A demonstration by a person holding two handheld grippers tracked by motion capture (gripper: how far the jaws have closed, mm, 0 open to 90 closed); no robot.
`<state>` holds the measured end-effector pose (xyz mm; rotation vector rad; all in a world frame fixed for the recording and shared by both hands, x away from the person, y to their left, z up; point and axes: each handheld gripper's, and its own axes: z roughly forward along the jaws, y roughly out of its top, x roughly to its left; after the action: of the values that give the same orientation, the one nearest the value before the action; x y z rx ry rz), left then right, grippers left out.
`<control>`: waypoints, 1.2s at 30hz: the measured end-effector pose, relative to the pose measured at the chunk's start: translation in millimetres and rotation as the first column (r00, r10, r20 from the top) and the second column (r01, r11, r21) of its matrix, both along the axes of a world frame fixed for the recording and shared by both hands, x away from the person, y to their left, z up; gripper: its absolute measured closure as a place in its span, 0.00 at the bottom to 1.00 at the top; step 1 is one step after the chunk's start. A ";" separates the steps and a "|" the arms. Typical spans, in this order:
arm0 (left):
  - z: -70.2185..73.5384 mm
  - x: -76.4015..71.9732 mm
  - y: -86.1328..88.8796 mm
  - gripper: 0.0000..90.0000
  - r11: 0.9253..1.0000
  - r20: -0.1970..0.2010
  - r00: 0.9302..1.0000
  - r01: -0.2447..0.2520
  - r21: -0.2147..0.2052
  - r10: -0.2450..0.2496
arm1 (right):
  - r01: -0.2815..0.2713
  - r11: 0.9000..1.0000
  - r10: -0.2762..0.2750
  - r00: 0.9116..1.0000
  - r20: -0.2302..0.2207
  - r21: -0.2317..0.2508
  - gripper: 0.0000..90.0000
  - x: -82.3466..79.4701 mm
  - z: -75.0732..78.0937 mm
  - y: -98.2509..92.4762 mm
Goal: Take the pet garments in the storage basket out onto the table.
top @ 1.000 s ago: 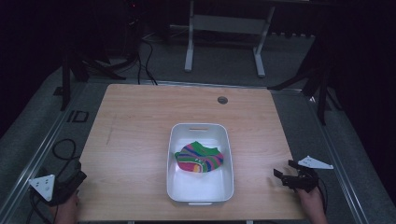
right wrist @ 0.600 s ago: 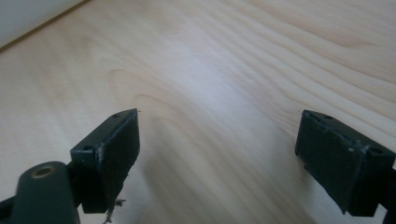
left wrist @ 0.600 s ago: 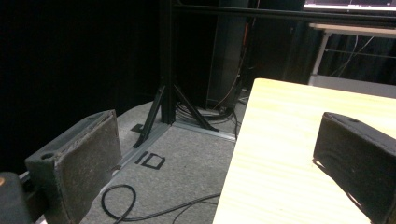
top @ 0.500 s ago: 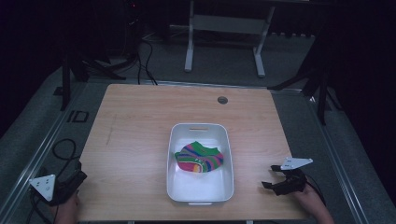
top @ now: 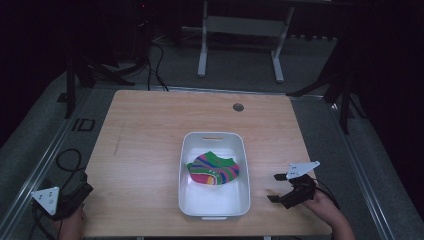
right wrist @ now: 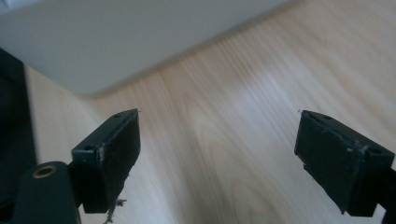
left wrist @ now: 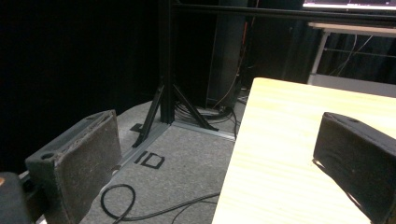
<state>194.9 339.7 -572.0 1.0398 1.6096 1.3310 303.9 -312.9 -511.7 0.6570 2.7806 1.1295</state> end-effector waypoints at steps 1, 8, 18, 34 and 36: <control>0.0 0.0 0.0 0.01 1.000 0.000 1.000 0.000 0.000 0.000 | -0.007 1.000 0.007 1.000 0.004 0.008 0.16 0.2 5.2 3.2; -0.1 -0.2 -0.1 0.01 1.000 0.003 1.000 0.002 0.001 -0.002 | -0.072 0.997 0.071 0.997 0.034 0.013 0.15 5.7 35.1 28.0; -0.1 -0.2 0.2 0.01 1.000 0.003 1.000 0.003 -0.001 -0.003 | -0.147 0.988 0.142 0.986 0.084 0.052 0.15 10.6 65.3 59.3; -0.1 -0.3 0.6 0.01 1.000 0.004 1.000 0.008 -0.004 -0.008 | -0.224 0.974 0.223 0.973 0.051 0.010 0.12 24.6 76.7 109.6; -0.1 -0.4 0.6 0.01 1.000 0.005 1.000 0.008 -0.004 -0.008 | -0.235 0.971 0.237 0.969 0.076 -0.031 0.12 24.1 74.8 118.4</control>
<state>194.4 340.3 -572.1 1.0380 1.6025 1.3237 328.0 -194.5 -436.9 0.2763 2.8554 1.1327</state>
